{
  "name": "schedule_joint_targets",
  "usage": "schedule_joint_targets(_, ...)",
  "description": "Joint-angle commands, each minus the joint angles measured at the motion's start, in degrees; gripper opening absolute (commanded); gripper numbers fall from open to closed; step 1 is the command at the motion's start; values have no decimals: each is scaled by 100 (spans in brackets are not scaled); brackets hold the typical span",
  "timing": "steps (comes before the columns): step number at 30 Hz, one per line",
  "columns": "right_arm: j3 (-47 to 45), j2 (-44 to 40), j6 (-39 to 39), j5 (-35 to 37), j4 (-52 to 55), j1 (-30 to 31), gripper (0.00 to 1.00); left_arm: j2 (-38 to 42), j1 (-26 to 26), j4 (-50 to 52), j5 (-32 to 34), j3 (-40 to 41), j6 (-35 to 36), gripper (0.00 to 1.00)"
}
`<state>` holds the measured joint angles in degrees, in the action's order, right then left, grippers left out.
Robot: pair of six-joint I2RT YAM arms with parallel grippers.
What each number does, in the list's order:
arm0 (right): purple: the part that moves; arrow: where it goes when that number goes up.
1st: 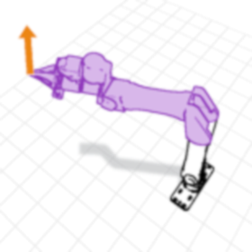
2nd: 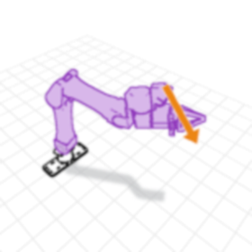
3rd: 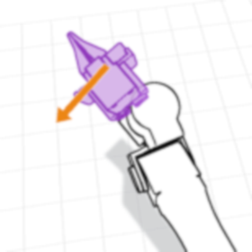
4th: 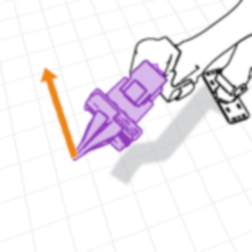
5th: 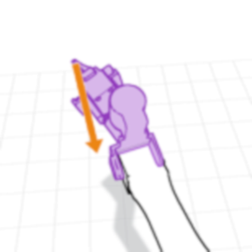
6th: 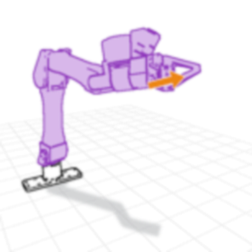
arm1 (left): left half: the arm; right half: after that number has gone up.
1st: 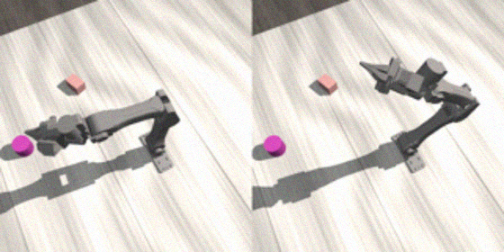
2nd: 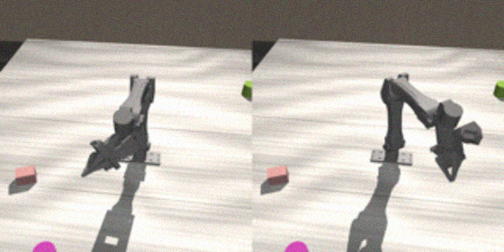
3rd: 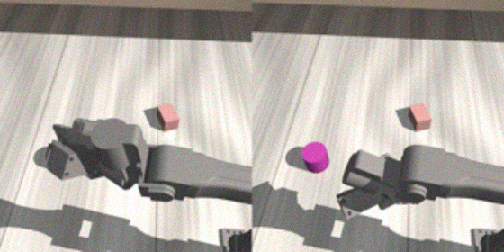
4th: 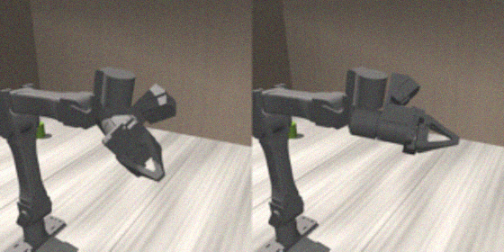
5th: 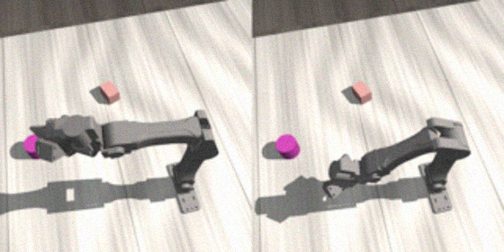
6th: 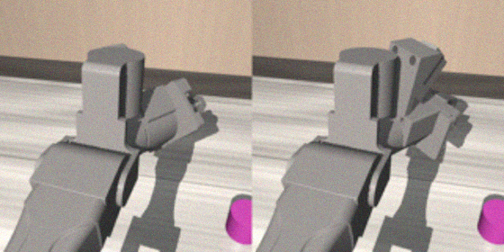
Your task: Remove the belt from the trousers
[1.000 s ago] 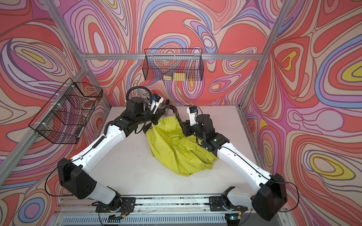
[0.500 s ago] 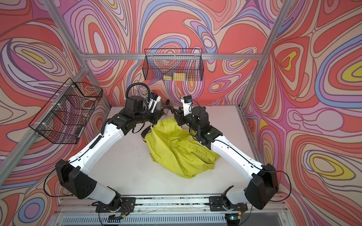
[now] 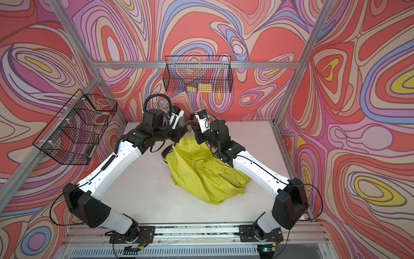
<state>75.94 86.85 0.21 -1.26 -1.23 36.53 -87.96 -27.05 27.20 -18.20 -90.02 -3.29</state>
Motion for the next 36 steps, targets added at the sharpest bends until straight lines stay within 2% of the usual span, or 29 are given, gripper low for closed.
schedule_joint_targets(1,117,90,159,116,140,29,28,87,-13,-140,-285,-312,-146,0)
schedule_joint_targets(6,16,100,173,152,123,29,21,100,-16,-108,-315,-328,-129,0)
schedule_joint_targets(9,17,161,164,192,150,30,32,99,-17,-95,-344,-351,-145,0)
schedule_joint_targets(11,31,197,164,229,150,29,33,99,-14,-89,-369,-357,-146,0)
schedule_joint_targets(13,48,226,159,261,150,29,28,95,-18,-84,-386,-353,-148,0)
schedule_joint_targets(17,78,280,143,353,176,29,28,107,-14,-70,-394,-350,-139,0)
schedule_joint_targets(21,-21,246,129,393,99,33,14,113,-12,-40,-389,-340,-115,0)
schedule_joint_targets(26,-93,271,115,354,122,29,12,122,-15,-40,-408,-402,-116,0)
schedule_joint_targets(30,-211,306,30,372,89,29,18,114,-18,-5,-487,-521,-110,0)
schedule_joint_targets(33,-258,361,-18,438,79,23,13,137,-15,-16,-550,-561,-119,0)
schedule_joint_targets(36,-292,398,-52,450,47,19,14,157,-13,0,-569,-572,-124,0)
